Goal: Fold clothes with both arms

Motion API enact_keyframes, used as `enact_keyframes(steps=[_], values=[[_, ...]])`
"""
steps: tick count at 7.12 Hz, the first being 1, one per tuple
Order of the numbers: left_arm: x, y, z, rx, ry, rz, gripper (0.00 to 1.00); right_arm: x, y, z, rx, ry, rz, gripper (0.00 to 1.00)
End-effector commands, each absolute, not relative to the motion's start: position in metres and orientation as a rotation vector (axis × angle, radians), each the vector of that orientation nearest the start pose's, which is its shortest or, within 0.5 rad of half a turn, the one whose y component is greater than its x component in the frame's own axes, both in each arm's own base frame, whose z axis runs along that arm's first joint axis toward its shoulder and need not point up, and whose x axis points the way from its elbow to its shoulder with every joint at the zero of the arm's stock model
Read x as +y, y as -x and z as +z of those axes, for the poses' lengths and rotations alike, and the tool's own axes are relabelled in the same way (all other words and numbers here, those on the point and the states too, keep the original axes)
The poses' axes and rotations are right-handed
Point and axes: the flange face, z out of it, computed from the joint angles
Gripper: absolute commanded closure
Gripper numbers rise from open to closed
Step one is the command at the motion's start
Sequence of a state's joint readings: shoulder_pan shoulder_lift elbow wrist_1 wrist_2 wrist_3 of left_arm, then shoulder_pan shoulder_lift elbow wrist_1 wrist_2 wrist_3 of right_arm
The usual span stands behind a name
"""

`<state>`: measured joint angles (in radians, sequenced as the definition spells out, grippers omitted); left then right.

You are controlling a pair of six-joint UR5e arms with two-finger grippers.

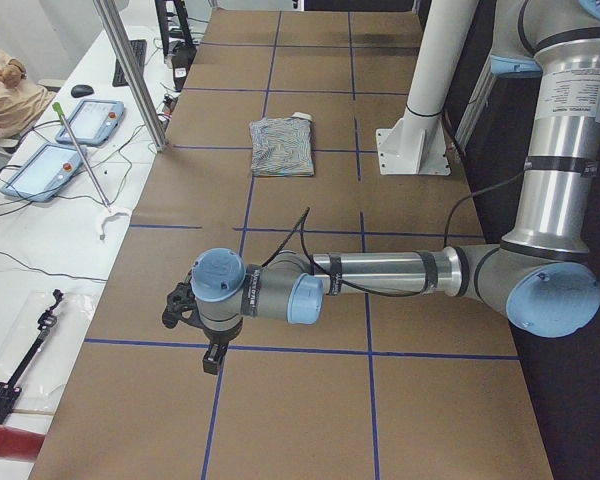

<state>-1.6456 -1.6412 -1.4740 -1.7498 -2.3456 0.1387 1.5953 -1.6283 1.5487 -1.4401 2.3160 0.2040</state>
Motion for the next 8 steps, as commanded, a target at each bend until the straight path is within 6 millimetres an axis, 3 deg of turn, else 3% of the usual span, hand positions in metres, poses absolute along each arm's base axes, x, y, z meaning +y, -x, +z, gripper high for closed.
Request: enact_keyframes(steps=[1,5,8], values=[[-0.523,0.100,0.647,0.747,-0.233,0.131,0.00,-0.469,-0.076,0.685,-0.751,0.015,0.196,0.00],[-0.528,0.101,0.633,0.700,-0.285,0.159,0.00,-0.469,-0.072,0.686,-0.750,0.019,0.188,0.00],[-0.520,0.101,0.641,0.699,-0.270,0.151,0.00,-0.472,-0.070,0.684,-0.748,0.015,0.182,0.00]])
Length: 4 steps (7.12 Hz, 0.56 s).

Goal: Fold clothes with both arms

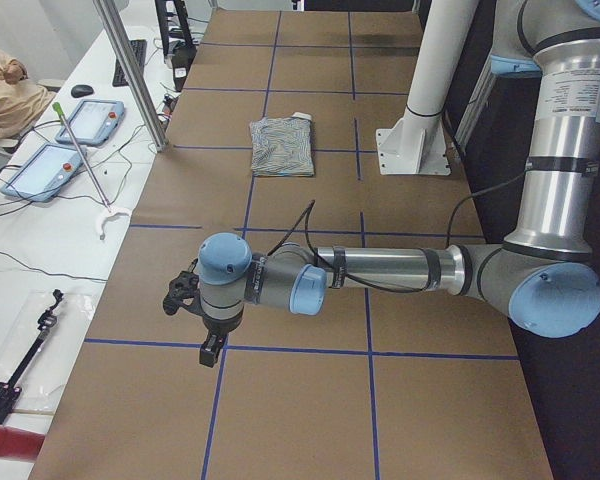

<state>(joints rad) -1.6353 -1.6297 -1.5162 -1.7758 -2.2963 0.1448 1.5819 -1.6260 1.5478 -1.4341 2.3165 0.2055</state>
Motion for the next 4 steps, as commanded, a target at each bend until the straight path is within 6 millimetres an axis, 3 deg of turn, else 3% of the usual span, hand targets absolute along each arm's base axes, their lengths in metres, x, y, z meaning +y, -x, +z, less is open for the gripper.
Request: enact_keyframes(steps=[1,4], values=[[-0.519,0.101,0.643,0.700,-0.265,0.148,0.00,-0.476,-0.070,0.680,-0.749,0.008,0.179,0.00],[-0.520,0.101,0.643,0.700,-0.266,0.147,0.00,-0.479,-0.060,0.678,-0.750,0.007,0.155,0.00]])
